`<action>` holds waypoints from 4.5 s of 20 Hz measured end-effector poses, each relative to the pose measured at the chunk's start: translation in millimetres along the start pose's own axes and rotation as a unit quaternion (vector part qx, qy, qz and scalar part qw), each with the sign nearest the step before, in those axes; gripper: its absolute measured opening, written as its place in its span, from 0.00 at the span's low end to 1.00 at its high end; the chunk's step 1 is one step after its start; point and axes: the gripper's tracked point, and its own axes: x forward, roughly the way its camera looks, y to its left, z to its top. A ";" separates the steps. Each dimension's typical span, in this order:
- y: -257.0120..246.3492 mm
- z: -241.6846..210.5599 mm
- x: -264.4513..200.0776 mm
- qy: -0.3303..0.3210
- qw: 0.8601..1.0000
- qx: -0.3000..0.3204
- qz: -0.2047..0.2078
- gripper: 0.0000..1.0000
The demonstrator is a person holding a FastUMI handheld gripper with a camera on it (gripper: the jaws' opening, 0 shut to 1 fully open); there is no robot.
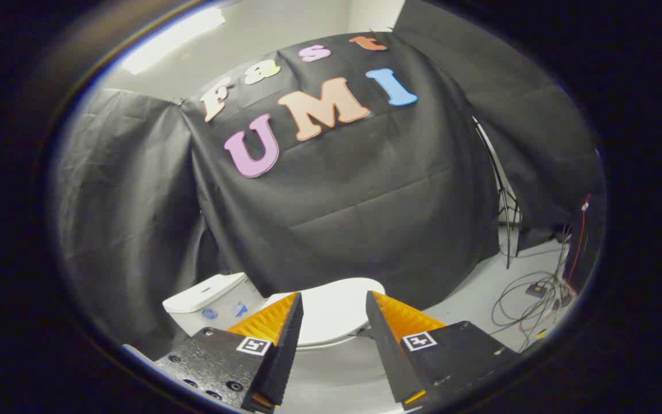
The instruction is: Open the toilet lid.
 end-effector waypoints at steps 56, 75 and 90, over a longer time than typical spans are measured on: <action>150.6 27.0 172.0 -0.075 0.961 0.225 0.139 0.14; 375.1 16.6 183.0 0.019 0.969 -0.043 0.244 0.16; 467.6 -40.6 215.7 0.095 0.924 -0.158 0.335 0.22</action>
